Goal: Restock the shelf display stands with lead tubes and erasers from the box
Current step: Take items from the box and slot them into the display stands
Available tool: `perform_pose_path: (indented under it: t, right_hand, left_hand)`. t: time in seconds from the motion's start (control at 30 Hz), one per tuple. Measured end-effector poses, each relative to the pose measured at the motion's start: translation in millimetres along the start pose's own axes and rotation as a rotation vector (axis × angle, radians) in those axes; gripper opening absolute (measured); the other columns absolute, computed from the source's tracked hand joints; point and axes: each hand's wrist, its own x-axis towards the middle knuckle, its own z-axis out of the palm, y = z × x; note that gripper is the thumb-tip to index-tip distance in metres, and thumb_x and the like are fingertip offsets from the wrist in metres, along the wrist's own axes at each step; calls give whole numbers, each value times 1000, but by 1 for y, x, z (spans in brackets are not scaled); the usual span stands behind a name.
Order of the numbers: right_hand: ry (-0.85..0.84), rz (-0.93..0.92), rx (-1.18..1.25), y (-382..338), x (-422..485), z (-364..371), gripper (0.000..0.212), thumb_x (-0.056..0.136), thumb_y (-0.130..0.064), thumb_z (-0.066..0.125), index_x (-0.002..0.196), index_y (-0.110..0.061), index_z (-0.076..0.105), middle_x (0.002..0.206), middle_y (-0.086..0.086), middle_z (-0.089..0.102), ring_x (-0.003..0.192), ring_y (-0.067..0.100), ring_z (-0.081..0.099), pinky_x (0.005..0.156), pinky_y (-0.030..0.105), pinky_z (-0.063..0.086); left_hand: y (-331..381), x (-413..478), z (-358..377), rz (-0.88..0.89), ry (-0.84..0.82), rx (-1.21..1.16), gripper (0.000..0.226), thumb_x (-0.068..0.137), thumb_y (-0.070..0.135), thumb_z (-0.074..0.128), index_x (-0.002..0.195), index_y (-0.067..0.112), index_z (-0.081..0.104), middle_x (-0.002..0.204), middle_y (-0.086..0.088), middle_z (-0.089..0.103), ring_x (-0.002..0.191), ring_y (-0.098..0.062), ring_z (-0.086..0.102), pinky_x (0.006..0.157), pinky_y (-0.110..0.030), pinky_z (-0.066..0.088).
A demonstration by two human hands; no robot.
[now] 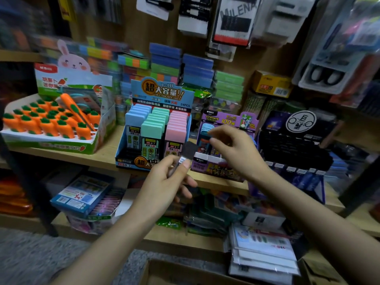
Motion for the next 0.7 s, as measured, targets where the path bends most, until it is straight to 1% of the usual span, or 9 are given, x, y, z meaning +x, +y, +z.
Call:
perform_pose_path:
  t: [0.03,0.1,0.17,0.23,0.33,0.43,0.5,0.57,0.7]
  right_hand:
    - [-60,117,254,-6,-14,-1,11,91,-14,57,96,-18,66,86,-6,65,78,5,59,64,8,41]
    - [-129,299,649,-12,-41,-2,12,92,-15,55,89,-16,67,77,-5,67,71,7,60,60,12,45]
    - [-103,362,796,-14,-65,-8,11,91,-18,56,90,-11,65,72,1,63,66,14,57,55,18,47]
    - [-33,390,865,-13,-81,-18,10,90,-16,58,92,-6,61,64,5,55,53,14,53,44,18,44]
    - [-6,400,859,-3,-93,-41,13,91,-12,57,93,1,56,54,4,50,41,10,49,39,15,39]
    - [58,403,756,17,-97,-67,10,88,-11,60,86,-1,61,56,0,59,48,10,57,42,18,44]
    - [176,361,597,35,-97,-89,8,85,-11,64,78,-14,65,62,-7,64,60,5,60,53,15,46]
    - [290,332,490,55,-97,-113,10,85,-13,66,77,-19,65,64,-9,65,62,3,60,56,13,44]
    - [491,316,298,96,-102,-159,12,87,-18,65,77,-26,66,67,-13,68,68,2,64,63,17,48]
  left_hand:
    - [2,0,6,0,-8,-25,15,95,30,45,93,20,56,69,3,70,52,-10,60,43,-17,42]
    - [4,-1,22,1,-44,-69,15,96,28,44,95,19,57,66,2,68,51,-10,59,43,-17,41]
    - [6,-3,42,6,-95,-100,15,97,26,44,95,20,57,64,1,67,50,-9,58,42,-17,40]
    - [6,-6,63,15,-139,-125,15,97,26,44,98,19,57,64,2,67,52,-9,59,42,-17,41]
    - [3,-8,89,31,-183,-137,15,96,27,45,99,19,58,66,1,67,55,-11,61,46,-18,44]
    - [-3,-7,114,95,-208,-89,15,94,28,49,103,22,60,82,7,69,75,-3,65,62,-14,50]
    - [-11,-3,129,179,-191,107,23,91,36,52,113,30,56,103,16,64,94,8,59,75,-9,47]
    - [-18,3,136,257,-155,336,31,91,39,52,121,33,50,115,20,55,105,8,51,85,-13,43]
    - [-29,21,148,455,-175,645,29,95,29,50,123,26,50,114,18,48,110,2,45,83,-12,35]
